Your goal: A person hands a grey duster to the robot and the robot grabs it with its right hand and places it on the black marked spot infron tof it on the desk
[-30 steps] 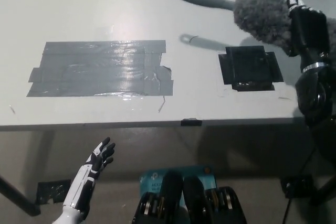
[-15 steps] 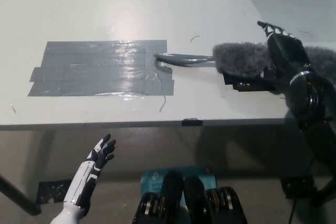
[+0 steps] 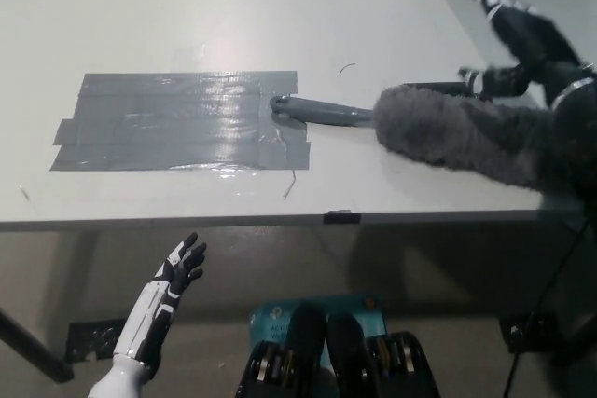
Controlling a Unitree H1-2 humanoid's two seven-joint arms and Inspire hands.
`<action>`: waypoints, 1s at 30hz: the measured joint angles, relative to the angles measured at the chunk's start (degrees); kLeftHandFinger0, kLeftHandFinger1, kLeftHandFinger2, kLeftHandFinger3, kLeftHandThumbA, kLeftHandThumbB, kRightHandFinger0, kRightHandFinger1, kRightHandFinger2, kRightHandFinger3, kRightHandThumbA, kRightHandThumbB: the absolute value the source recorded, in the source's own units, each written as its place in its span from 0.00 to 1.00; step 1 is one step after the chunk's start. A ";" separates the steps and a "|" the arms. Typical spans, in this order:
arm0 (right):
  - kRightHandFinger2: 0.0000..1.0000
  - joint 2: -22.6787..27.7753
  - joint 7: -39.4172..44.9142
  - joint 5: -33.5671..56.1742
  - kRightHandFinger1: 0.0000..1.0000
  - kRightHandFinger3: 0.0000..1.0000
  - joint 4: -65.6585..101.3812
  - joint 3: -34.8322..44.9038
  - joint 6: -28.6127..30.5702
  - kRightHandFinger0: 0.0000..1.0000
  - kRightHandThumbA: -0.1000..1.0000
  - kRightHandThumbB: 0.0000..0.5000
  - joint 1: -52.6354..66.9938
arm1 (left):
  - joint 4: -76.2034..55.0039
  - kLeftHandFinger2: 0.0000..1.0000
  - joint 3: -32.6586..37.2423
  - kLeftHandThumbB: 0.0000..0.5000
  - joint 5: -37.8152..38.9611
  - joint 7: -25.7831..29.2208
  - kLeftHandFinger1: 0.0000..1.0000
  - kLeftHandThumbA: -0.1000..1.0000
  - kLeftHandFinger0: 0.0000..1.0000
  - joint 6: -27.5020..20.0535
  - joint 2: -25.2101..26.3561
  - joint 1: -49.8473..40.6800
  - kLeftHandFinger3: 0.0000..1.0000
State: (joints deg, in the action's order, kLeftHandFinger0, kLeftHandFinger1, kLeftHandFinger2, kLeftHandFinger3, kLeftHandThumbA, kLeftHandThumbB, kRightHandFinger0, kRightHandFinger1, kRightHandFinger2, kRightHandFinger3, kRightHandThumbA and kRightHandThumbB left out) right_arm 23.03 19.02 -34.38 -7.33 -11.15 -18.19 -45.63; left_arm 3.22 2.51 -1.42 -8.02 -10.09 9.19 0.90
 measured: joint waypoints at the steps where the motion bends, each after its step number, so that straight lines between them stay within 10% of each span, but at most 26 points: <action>1: 1.00 0.04 0.27 0.68 1.00 1.00 2.12 1.27 -0.22 1.00 0.81 0.98 0.09 | 0.01 1.00 0.00 0.35 0.00 0.00 1.00 0.97 1.00 0.01 0.00 0.00 1.00; 3: 1.00 0.09 0.64 2.06 1.00 1.00 5.57 3.25 -0.62 1.00 0.99 1.00 0.28 | 0.03 1.00 0.00 0.35 -0.01 0.00 1.00 0.98 1.00 0.02 0.00 0.00 1.00; 20: 1.00 -4.30 1.09 12.93 1.00 1.00 41.58 13.00 -2.82 1.00 1.00 0.80 16.46 | 0.40 1.00 0.02 0.35 -0.04 0.00 1.00 1.00 1.00 0.22 0.00 0.27 1.00; 21: 1.00 -5.49 1.02 13.72 1.00 1.00 44.10 12.59 -2.66 1.00 0.89 0.75 19.82 | 0.39 1.00 0.01 0.33 -0.06 0.00 1.00 1.00 1.00 0.21 0.02 0.38 1.00; 22: 1.00 -6.87 0.97 14.37 1.00 1.00 45.60 11.92 -2.26 1.00 1.00 0.80 23.16 | 0.39 1.00 0.00 0.32 -0.12 0.00 1.00 1.00 1.00 0.21 0.07 0.47 1.00; 30: 1.00 -13.54 -1.14 17.71 1.00 1.00 34.68 9.29 4.51 1.00 0.95 0.58 40.77 | 0.35 1.00 0.14 0.33 -0.43 0.00 1.00 0.98 1.00 0.18 0.07 0.10 1.00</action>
State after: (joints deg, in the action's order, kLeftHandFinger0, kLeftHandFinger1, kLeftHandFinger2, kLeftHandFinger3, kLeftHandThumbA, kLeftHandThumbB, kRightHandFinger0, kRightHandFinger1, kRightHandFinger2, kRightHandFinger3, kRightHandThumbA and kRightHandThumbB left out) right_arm 9.49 17.88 -16.67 27.35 -1.87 -13.68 -4.87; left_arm 3.57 2.65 -1.84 -8.01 -9.92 9.26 1.00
